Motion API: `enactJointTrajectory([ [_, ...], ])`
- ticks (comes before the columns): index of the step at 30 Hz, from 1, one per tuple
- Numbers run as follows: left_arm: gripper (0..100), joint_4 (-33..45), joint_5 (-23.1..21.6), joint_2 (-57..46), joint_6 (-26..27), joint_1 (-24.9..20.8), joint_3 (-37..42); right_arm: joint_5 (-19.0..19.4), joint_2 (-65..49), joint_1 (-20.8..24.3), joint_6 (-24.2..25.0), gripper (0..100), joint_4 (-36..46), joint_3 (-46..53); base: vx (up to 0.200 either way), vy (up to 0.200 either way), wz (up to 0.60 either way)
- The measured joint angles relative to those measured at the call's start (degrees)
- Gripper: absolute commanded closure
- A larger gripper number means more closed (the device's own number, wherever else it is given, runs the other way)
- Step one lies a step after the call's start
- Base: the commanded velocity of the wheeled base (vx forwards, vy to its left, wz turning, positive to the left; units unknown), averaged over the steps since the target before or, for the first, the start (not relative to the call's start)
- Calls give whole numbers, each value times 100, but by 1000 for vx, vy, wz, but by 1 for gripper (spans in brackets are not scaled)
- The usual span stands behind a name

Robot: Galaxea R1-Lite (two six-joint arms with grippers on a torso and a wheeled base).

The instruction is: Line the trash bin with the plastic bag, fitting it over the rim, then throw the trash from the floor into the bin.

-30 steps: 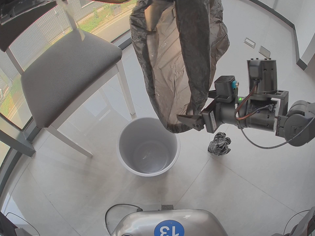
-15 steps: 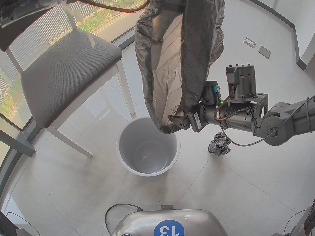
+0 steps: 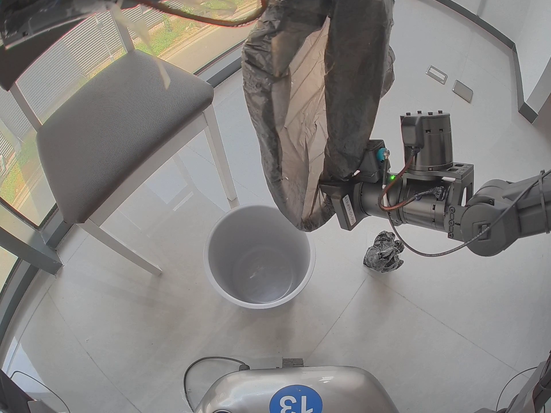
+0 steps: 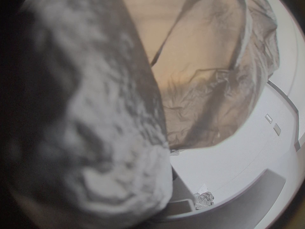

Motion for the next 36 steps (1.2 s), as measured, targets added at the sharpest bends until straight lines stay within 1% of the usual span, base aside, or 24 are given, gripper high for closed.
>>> enactJointTrajectory([
  [4, 100, 346, 165, 35, -119, 87, 0, -24, -193, 11, -5, 100, 11, 212, 0, 0, 0],
  [11, 100, 1916, 283, 155, -478, 373, 0, -156, -578, 29, -11, 100, 11, 636, 0, 0, 0],
  [15, 100, 2767, 310, 313, -951, 458, 0, -191, -790, 57, -11, 100, 20, 890, 0, 0, 0],
  [17, 100, 3004, 336, 435, -1200, 485, 2, -202, -887, 66, -11, 100, 20, 997, 0, 0, 0],
  [21, 100, 3066, 386, 621, -1315, 507, 2, -213, -1050, 71, -11, 100, 16, 1174, 0, 0, 0],
  [25, 100, 3079, 595, 662, -1312, 458, 2, -213, -1139, 66, -2, 100, 11, 1262, 0, 0, 0],
  [33, 100, 2962, 764, 468, -1228, 304, 0, -216, -1187, 66, 35, 100, -2, 1285, 0, 0, 0],
  [36, 100, 2801, 780, 317, -1195, 235, 0, -213, -1193, 74, 46, 100, -9, 1285, 0, 0, 0],
])
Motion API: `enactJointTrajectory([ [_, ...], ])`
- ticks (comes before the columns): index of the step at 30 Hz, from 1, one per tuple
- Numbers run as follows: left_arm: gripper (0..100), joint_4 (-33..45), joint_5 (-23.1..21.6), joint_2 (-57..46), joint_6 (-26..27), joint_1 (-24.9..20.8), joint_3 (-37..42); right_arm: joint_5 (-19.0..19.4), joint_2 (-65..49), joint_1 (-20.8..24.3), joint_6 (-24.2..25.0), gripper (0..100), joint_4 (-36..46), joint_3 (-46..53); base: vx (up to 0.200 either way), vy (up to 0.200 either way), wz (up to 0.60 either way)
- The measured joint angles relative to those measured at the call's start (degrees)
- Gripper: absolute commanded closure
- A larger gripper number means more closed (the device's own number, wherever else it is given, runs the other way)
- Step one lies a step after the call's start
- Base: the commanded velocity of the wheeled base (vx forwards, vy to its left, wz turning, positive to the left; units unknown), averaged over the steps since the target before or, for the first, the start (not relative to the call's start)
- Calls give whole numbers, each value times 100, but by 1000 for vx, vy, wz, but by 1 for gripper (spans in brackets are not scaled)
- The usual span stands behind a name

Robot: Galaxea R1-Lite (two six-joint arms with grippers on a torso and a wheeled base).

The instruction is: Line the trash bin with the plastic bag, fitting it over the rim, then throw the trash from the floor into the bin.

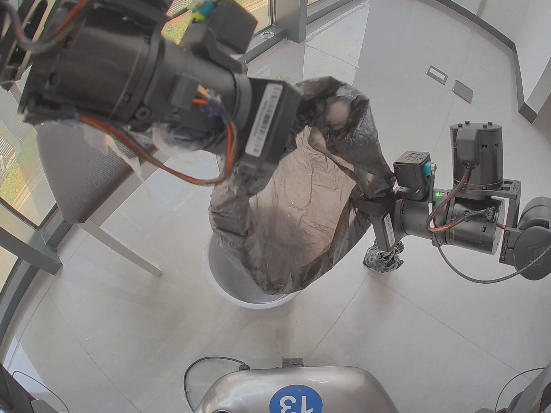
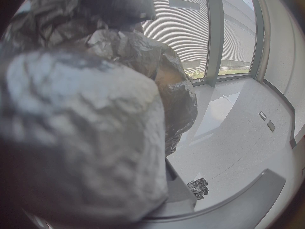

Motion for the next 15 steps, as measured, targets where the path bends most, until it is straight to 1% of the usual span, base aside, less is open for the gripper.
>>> enactJointTrajectory([
  [7, 100, -925, 99, -83, 2, 27, 0, 10, -7, 9, 2, 100, -41, -22, 0, 0, 0],
  [9, 100, -1189, 271, -83, -13, 51, 2, 11, -18, 16, 5, 100, -41, -33, 0, 0, 0],
  [12, 100, -1395, 696, -116, -128, 93, 112, 11, -61, 96, 20, 100, -41, -17, 0, 0, 0],
  [15, 100, -1476, 837, -174, -266, 126, 377, 10, -127, 215, 39, 100, -35, 40, 0, 0, 0],
])
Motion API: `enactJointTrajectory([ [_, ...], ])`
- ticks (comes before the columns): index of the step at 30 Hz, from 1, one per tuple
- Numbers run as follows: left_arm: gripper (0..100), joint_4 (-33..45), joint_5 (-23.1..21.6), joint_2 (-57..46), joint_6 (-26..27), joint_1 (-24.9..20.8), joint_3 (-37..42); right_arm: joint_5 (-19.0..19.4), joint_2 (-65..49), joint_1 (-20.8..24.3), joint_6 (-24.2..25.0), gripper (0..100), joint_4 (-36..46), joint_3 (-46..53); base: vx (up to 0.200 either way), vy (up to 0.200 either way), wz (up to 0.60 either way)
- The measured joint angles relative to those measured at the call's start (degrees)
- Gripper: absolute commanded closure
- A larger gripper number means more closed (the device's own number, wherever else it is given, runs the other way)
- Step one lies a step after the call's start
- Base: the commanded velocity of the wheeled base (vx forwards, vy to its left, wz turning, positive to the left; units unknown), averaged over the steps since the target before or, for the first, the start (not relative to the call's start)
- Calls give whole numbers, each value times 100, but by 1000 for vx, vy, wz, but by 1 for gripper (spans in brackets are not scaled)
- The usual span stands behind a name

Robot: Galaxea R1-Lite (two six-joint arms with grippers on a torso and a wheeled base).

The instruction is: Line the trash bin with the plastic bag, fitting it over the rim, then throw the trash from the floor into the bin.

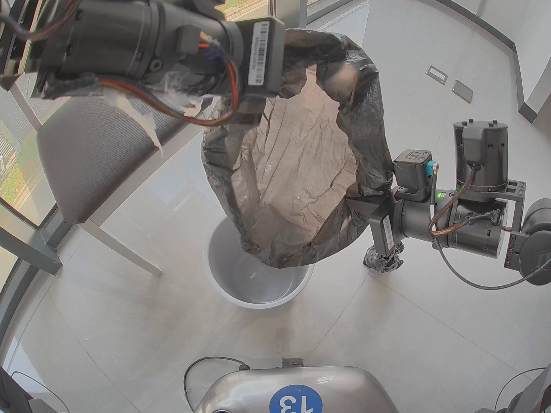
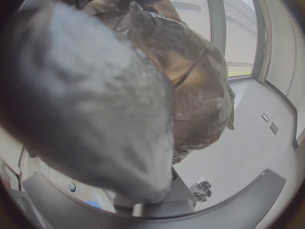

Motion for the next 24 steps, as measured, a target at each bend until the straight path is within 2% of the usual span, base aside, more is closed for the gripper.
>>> enactJointTrajectory([
  [8, 100, -16, 132, -449, -30, 87, 1202, 33, -171, 149, 150, 100, 2, 161, 0, 0, 0],
  [12, 100, 11, 158, -879, 35, 33, 1847, 68, -280, 312, 484, 100, 0, 447, 0, 0, 0],
  [19, 100, 413, 215, -1723, 393, -171, 2749, 184, -399, 1069, 1243, 100, 13, 979, 0, 0, 0],
  [24, 100, 983, 304, -2193, 483, -241, 3228, 622, -297, 1486, 1523, 100, 0, 1167, 0, 0, 0],
])
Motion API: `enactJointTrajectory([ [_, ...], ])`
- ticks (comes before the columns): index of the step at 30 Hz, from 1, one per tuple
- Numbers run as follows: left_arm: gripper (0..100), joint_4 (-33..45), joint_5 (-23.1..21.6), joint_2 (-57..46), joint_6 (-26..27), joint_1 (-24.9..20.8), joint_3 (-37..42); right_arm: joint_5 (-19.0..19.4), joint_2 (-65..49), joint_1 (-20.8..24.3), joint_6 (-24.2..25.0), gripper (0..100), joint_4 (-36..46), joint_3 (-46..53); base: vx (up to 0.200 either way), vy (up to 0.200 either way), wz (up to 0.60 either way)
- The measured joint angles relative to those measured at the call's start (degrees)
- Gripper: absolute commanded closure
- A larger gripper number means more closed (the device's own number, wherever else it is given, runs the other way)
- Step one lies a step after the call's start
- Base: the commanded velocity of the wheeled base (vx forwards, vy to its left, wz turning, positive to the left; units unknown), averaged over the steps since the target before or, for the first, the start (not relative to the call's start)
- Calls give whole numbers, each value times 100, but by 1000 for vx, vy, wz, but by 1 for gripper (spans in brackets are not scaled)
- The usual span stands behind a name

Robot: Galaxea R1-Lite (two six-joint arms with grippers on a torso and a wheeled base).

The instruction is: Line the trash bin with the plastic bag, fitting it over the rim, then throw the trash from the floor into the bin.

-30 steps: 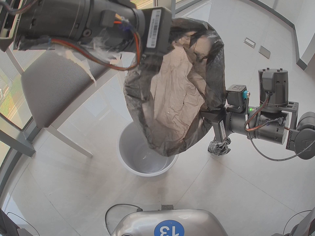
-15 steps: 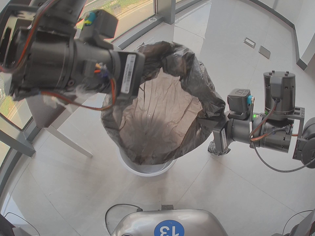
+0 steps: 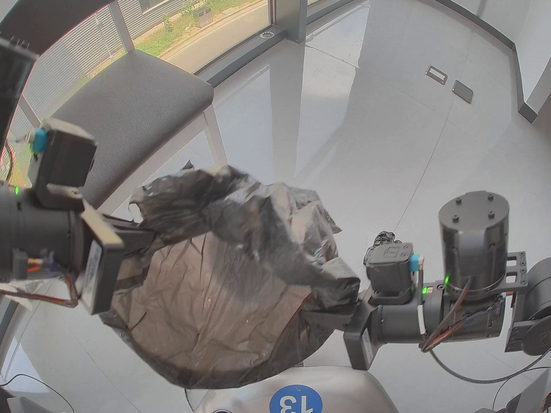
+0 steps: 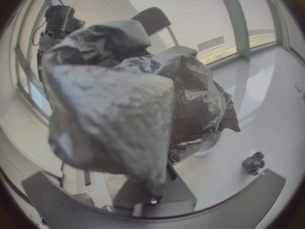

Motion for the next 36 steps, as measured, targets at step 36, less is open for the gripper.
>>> enactJointTrajectory([
  [36, 100, -1220, -137, 1753, -26, 361, 28, 1108, 2302, -1285, 310, 100, -1815, 829, 0, 0, 0],
])
